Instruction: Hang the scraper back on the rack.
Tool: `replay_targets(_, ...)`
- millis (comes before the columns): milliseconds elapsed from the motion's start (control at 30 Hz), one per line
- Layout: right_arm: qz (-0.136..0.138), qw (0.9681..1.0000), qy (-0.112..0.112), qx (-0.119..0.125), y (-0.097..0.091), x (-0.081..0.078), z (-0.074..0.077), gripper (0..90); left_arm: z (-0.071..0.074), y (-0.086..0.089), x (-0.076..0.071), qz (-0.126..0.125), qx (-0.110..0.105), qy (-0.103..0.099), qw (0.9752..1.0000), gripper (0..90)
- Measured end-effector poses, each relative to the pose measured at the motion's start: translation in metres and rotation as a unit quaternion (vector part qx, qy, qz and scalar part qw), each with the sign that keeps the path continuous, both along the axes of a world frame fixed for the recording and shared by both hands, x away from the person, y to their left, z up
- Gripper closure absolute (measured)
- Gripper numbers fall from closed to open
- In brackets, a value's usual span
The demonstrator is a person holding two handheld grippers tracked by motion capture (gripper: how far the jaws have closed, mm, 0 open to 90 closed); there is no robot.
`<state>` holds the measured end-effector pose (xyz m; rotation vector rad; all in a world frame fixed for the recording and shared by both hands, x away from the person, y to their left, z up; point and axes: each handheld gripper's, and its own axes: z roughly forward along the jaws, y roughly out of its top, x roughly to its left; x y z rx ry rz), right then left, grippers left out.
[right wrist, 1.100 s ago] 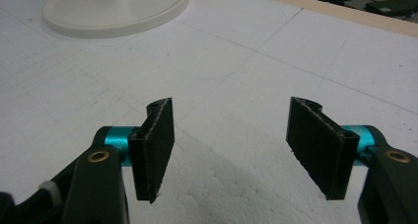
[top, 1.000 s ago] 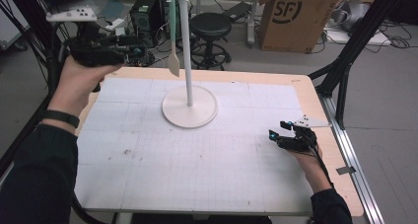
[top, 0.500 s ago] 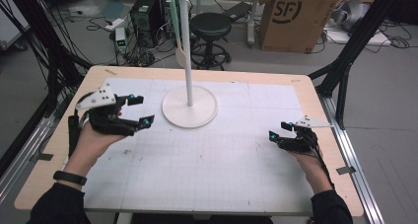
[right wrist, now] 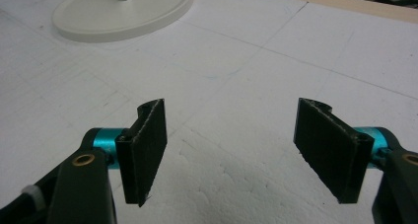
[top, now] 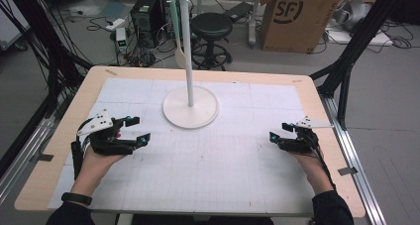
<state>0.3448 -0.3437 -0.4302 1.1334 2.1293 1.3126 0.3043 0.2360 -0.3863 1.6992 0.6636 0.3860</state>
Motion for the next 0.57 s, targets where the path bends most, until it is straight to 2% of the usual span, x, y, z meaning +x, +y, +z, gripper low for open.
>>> replay_targets(133,0.002,1.0,0.005,-0.002,0.001,0.001,-0.002,27.2,-0.004,0.005,0.0,0.008,-0.003,0.002,1.0,24.2)
replay_targets(300,0.01,0.9999,0.008,-0.011,0.003,0.001,-0.003,26.5,-0.009,0.007,0.002,0.016,0.004,0.009,0.9998,24.1)
replay_targets(567,0.015,0.9996,0.019,-0.012,0.005,0.002,-0.006,24.7,-0.015,0.004,0.003,0.028,0.045,0.015,0.9985,24.4)
